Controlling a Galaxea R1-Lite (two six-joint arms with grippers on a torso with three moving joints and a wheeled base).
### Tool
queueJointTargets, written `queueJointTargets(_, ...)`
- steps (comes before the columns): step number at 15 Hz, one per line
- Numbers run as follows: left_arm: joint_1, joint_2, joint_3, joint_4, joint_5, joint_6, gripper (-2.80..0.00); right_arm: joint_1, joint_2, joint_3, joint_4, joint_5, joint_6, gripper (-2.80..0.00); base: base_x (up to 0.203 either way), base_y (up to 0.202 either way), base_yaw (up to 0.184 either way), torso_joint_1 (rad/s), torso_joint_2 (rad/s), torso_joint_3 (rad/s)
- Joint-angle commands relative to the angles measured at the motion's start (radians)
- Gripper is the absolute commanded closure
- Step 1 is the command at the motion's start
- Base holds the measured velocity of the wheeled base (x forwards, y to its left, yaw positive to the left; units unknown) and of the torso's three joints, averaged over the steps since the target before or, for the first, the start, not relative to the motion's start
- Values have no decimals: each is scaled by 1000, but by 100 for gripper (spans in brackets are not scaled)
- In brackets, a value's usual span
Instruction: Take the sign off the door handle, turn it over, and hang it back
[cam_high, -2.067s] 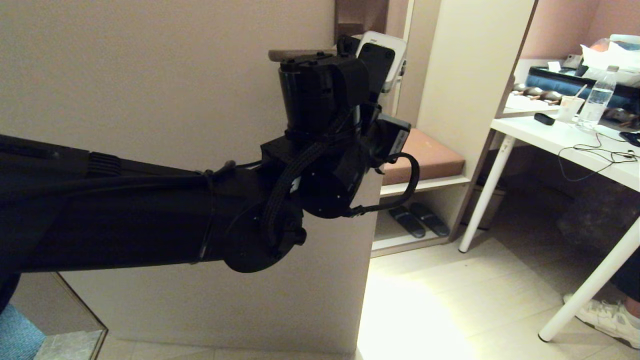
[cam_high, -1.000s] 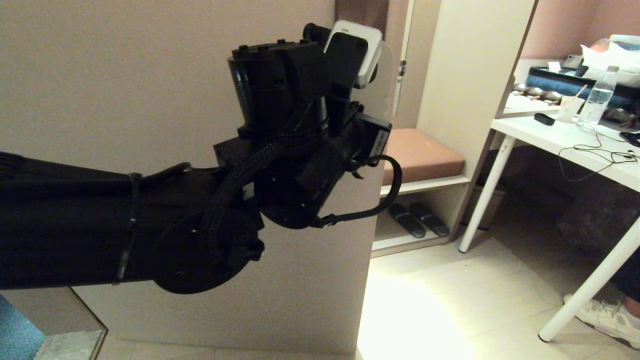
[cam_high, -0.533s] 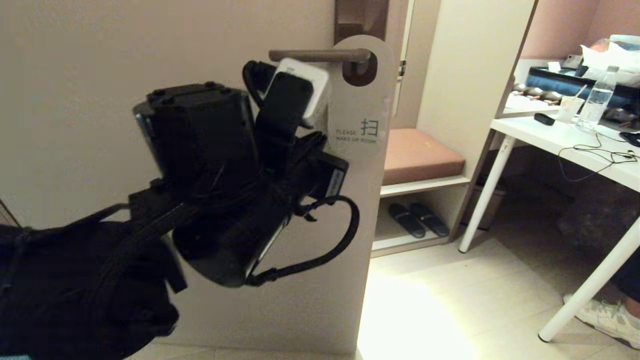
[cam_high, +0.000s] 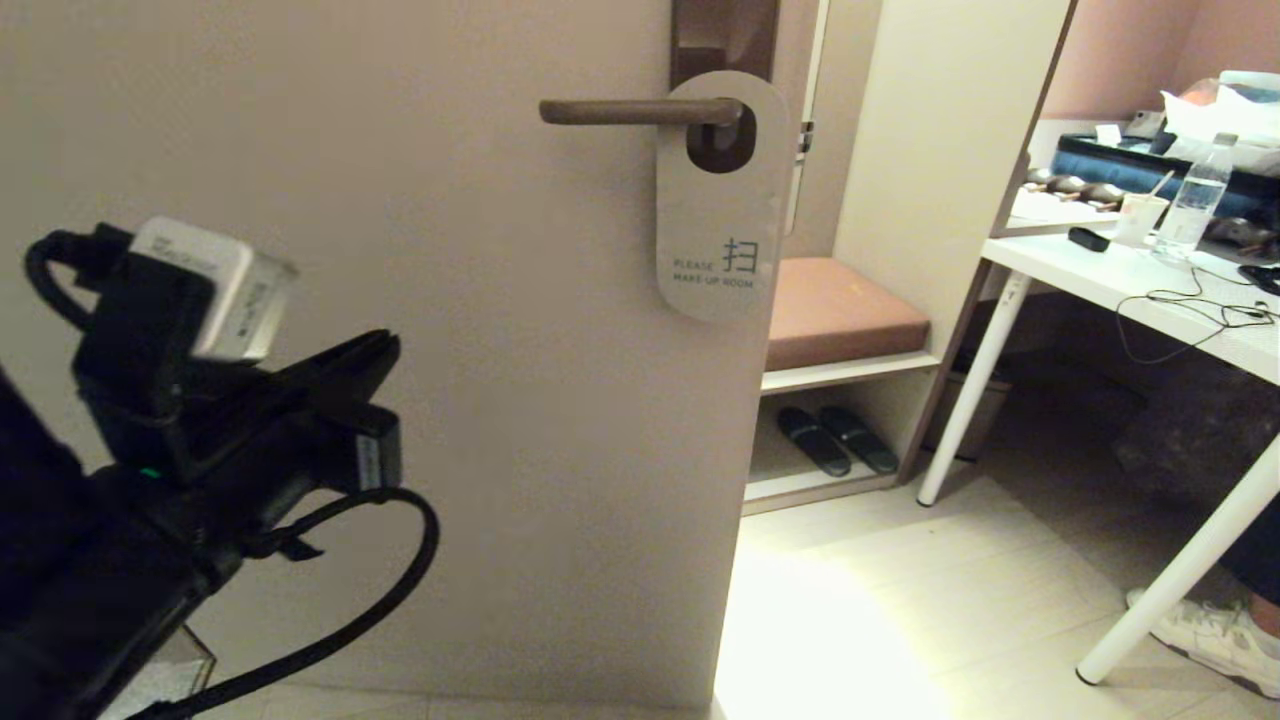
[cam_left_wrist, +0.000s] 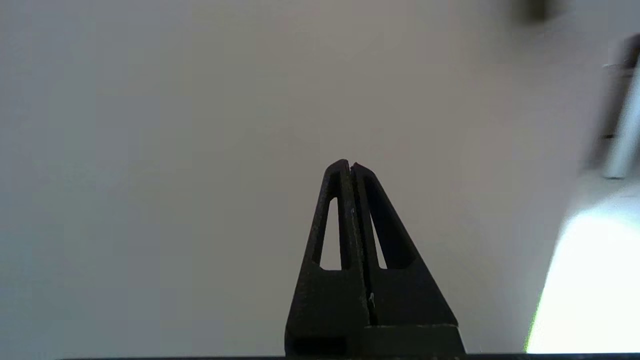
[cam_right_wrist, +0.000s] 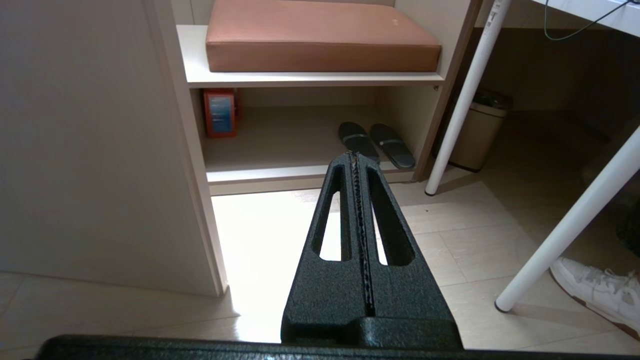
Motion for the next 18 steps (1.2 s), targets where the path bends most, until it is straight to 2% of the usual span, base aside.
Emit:
queueJointTargets(1,59,-133,89,-4,6,7,0,0,0,0,0,0,0,0,0,0,0,0,0,0)
queueJointTargets(3,126,-198,175,-4,15,22,0,0,0,0,0,0,0,0,0,0,0,0,0,0)
queueJointTargets(7,181,-350,349,4,19,24,0,0,0,0,0,0,0,0,0,0,0,0,0,0)
queueJointTargets(10,203,-486,500,44,44,20,0,0,0,0,0,0,0,0,0,0,0,0,0,0)
queueJointTargets(12,278,-571,535,117,44,-4,0,0,0,0,0,0,0,0,0,0,0,0,0,0)
queueJointTargets(14,376,-651,536,190,-4,-18,0,0,0,0,0,0,0,0,0,0,0,0,0,0)
queueJointTargets(18,552,-881,536,431,-178,-40,0,0,0,0,0,0,0,0,0,0,0,0,0,0)
